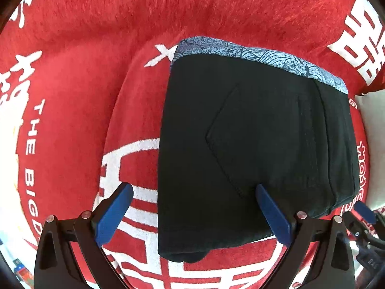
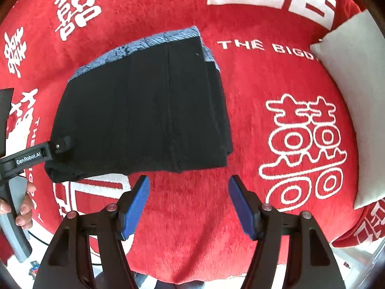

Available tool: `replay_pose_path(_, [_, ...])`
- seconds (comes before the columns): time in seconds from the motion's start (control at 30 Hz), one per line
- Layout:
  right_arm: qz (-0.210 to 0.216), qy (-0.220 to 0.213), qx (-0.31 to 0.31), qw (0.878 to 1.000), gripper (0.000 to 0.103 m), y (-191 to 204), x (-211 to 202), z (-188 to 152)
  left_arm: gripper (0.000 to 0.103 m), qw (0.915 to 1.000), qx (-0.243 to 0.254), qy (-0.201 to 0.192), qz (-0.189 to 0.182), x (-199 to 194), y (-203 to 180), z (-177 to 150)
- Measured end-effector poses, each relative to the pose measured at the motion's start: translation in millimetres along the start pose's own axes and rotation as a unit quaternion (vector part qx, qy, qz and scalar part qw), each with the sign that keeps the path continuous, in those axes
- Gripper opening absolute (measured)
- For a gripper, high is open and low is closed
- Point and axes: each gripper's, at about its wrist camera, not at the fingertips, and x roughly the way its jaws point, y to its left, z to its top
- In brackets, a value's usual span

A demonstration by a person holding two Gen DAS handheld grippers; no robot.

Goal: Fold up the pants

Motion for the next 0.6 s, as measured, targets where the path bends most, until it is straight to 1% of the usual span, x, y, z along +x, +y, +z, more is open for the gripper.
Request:
replay_pose_path(0.13, [0.009, 0.008, 0.012, 1.0, 0.071, -8, 2, -7, 0.102, 0.9999, -0.014, 0.003, -0.008, 4, 6, 0])
replay_pose_path(0.33, [0.015, 0.014, 0.019, 1.0, 0.071, -21, 2, -9, 0.102, 1.0, -0.008, -0.001, 0.002, 4, 1, 0])
replay_pose_path(0.43, [0.024, 0.006, 0.025, 0.999, 0.071, -30, -1, -4, 0.102, 1.0, -0.002, -0.002, 0.006, -2, -5, 1])
replay_pose_path(0.6, [0.041, 0.0, 0.043, 0.998, 0.071, -49, -2, 15, 0.102, 0.9999, 0.015, -0.006, 0.005, -9, -8, 4])
